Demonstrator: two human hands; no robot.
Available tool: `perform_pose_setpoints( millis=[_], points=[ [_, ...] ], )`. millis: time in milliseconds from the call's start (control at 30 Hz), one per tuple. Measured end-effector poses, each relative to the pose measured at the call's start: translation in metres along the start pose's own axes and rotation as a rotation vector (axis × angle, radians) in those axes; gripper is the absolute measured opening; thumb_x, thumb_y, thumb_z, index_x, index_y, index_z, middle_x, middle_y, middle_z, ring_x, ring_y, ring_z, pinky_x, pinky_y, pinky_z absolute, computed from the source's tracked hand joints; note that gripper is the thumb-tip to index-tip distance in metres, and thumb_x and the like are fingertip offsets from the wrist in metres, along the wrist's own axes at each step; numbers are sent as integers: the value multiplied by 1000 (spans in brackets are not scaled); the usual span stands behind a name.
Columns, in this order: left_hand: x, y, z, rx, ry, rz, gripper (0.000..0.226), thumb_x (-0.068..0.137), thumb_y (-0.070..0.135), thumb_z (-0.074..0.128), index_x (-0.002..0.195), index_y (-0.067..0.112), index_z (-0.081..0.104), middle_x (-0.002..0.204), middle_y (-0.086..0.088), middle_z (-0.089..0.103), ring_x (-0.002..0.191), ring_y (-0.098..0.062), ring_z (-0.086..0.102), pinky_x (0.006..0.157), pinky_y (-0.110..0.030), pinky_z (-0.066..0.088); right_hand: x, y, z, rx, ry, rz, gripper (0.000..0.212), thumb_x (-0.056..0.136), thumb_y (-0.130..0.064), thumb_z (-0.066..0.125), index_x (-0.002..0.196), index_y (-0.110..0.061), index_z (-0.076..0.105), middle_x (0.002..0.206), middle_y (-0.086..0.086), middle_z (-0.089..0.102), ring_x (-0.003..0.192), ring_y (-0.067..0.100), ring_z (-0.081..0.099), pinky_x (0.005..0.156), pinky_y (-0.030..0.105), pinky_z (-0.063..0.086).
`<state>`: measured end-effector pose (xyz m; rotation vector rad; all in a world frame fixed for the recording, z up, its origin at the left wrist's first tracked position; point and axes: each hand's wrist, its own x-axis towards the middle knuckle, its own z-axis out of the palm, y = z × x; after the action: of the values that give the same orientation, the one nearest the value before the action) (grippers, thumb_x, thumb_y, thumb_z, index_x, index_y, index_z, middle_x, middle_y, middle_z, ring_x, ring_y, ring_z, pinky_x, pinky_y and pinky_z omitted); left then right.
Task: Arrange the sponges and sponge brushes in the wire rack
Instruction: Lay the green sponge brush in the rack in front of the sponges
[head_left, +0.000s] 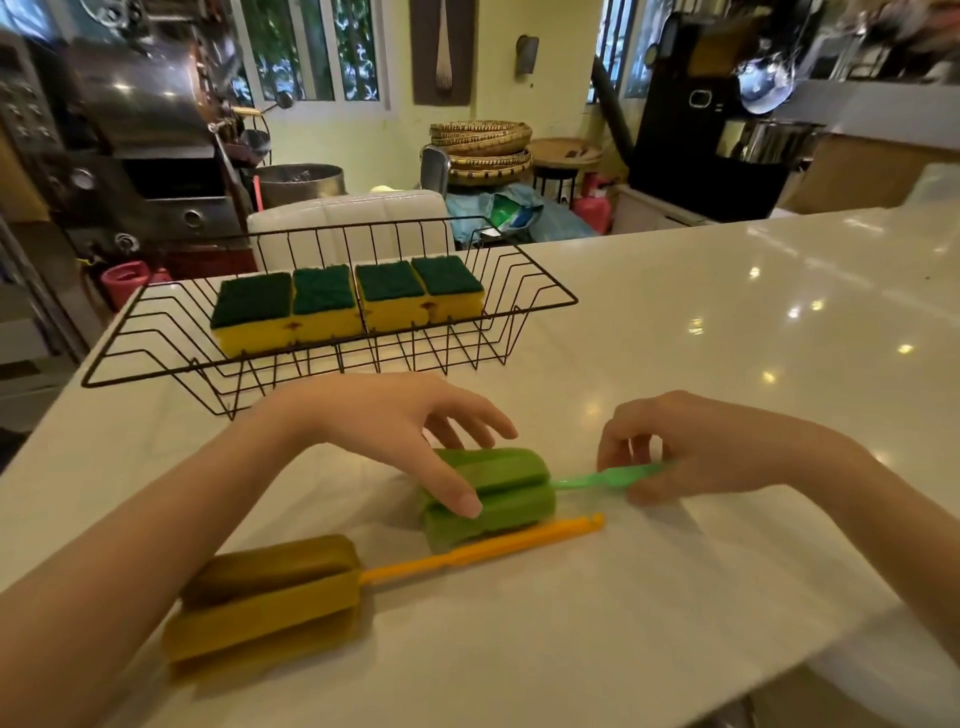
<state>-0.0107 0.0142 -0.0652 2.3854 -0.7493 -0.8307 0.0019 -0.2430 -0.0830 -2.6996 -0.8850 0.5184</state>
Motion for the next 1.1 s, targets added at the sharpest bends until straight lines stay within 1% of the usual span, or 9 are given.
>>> perform_pose_setpoints(
  millis=[67,167,300,500,633,733,833,967,1100],
  points=[
    [0,-1,-2,3,19,30,46,67,37,68,105,51,45,116,22,54,104,2,55,84,-12,50,4,-2,-2,-19,-15,-9,17,72,-20,69,80,-33,62,83,-7,62,79,10,57,76,30,50],
    [-4,-2,-9,27,119,60,41,68,37,68,101,51,48,111,21,57,100,2,58,81,-11,50,10,-6,-8,-40,-9,-22,23,72,-21,70,73,-39,57,76,-8,61,77,9,57,68,22,47],
    [-18,-2,-21,26,308,96,40,56,52,58,95,51,54,109,18,61,99,2,58,86,-21,52,17,-12,-23,-59,64,-60,19,73,-22,71,76,-36,59,75,-9,61,77,9,57,66,18,44],
    [-44,-5,-42,-60,611,175,34,56,48,59,89,41,66,96,16,66,94,-5,62,76,-20,54,33,-35,-55,-83,161,-126,14,75,-25,71,85,-30,62,80,-8,63,79,10,58,72,25,48],
    [-59,-13,-56,-66,782,162,36,58,46,59,92,38,66,95,13,66,92,-5,62,76,-20,54,53,-49,-74,-114,232,-182,16,76,-27,69,88,-31,60,81,-10,62,78,8,58,63,12,44],
    [-72,-24,-69,-42,813,91,35,62,43,63,96,37,63,96,12,66,92,-1,61,71,-14,52,73,-59,-82,-135,279,-224,18,77,-27,68,95,-29,64,82,-13,61,78,6,57,61,13,41],
    [-90,-38,-80,-54,809,-9,52,51,63,66,97,39,63,97,16,67,91,0,62,70,-10,51,97,-71,-86,-115,338,-266,20,78,-26,68,98,-25,67,82,-13,62,77,7,57,59,14,38],
    [-99,-57,-88,-58,885,-144,31,75,28,65,105,30,61,98,10,63,94,-10,59,74,-21,49,133,-87,-86,-101,341,-299,21,76,-22,69,98,-23,68,78,-14,60,74,3,56,60,15,40],
    [-97,-72,-93,130,910,-276,34,79,22,61,111,31,56,99,16,54,92,-2,50,73,-15,41,169,-94,-81,-43,307,-281,24,75,-18,69,96,-22,59,93,-3,61,86,15,58,78,29,51]
  ],
)
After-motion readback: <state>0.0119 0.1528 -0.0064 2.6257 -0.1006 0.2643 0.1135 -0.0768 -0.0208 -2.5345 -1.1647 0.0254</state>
